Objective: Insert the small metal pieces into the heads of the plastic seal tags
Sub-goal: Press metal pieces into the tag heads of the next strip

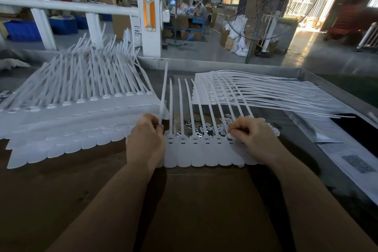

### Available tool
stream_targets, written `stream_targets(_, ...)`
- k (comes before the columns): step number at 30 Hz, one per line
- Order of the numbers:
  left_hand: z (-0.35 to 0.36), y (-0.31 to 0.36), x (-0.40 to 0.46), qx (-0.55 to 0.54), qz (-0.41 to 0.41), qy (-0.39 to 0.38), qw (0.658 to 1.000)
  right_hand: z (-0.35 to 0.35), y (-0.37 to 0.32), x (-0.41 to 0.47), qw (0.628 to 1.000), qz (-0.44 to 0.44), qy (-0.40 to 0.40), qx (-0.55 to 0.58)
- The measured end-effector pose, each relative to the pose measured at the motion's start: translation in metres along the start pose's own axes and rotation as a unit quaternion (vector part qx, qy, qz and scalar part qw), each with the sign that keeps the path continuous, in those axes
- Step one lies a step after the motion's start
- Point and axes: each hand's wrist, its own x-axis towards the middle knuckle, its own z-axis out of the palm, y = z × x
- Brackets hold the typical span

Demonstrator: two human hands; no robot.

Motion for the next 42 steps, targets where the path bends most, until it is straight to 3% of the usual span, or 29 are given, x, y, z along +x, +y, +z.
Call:
stream_targets(16, 0.000, -0.001, 0.000, 0.009, 0.000, -0.002, 1.000, 0.005, -0.001, 0.000, 1.000, 0.008, 0.008, -0.019)
stream_targets(27, 0.000, 0.001, -0.001, 0.008, 0.001, -0.002, 1.000, 0.004, -0.006, 0.002, 0.997, 0.067, 0.003, 0.040)
stream_targets(30, -0.001, 0.001, -0.001, 0.008, -0.001, -0.002, 1.000, 0.005, -0.004, -0.001, 0.996, 0.049, 0.054, 0.055)
stream_targets(34, -0.001, 0.002, -0.001, 0.009, -0.003, -0.002, 1.000, -0.001, 0.004, 0.001, 0.972, 0.091, 0.207, 0.059)
stream_targets(38, -0.001, 0.003, -0.001, 0.006, -0.006, -0.006, 1.000, -0.001, 0.015, 0.003, 0.963, 0.143, 0.216, -0.070)
stream_targets(42, -0.002, 0.002, -0.001, -0.001, -0.011, -0.007, 1.000, -0.003, 0.020, 0.001, 0.952, 0.179, 0.223, -0.105)
